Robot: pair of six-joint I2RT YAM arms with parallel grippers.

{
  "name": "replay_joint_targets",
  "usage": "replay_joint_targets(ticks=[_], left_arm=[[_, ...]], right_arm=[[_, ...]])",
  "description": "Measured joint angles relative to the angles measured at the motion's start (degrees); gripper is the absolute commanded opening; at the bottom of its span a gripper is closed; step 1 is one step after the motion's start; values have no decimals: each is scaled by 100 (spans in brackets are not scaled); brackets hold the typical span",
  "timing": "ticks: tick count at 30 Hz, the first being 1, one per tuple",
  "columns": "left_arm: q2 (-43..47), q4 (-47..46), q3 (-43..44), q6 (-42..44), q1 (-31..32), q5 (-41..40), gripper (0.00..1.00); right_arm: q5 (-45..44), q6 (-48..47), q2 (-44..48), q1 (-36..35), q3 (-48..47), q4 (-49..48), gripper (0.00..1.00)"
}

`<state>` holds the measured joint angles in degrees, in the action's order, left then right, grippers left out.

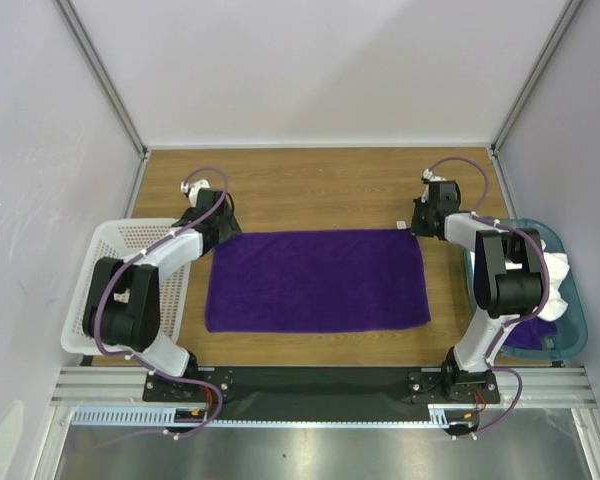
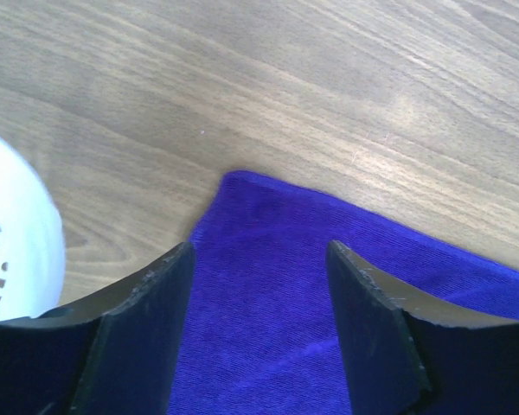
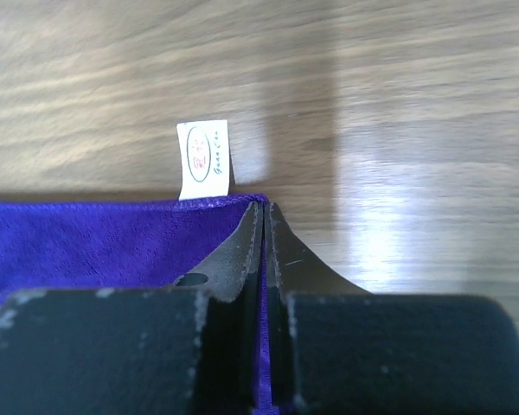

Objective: Fold and stack the towels
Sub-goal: Flatten out the crumpled towel

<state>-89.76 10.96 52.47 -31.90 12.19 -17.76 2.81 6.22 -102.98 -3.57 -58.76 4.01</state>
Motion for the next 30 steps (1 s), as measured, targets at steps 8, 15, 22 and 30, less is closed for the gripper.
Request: replay_joint_targets(ticks=[8, 15, 22, 30], left_arm=[[-409, -164, 240, 70, 0, 2, 54], [-758, -326, 389, 107, 0, 144, 46], [-1294, -402, 721, 146, 0, 212, 43], [-1443, -402, 780, 149, 0, 256, 35]], right_arm=[[-297, 151, 0, 181, -149, 17, 0], [-367, 170, -24, 192, -249, 48, 0], [-409, 170, -61, 195, -256, 125, 0], [-411, 173, -61, 195, -260, 170, 0]])
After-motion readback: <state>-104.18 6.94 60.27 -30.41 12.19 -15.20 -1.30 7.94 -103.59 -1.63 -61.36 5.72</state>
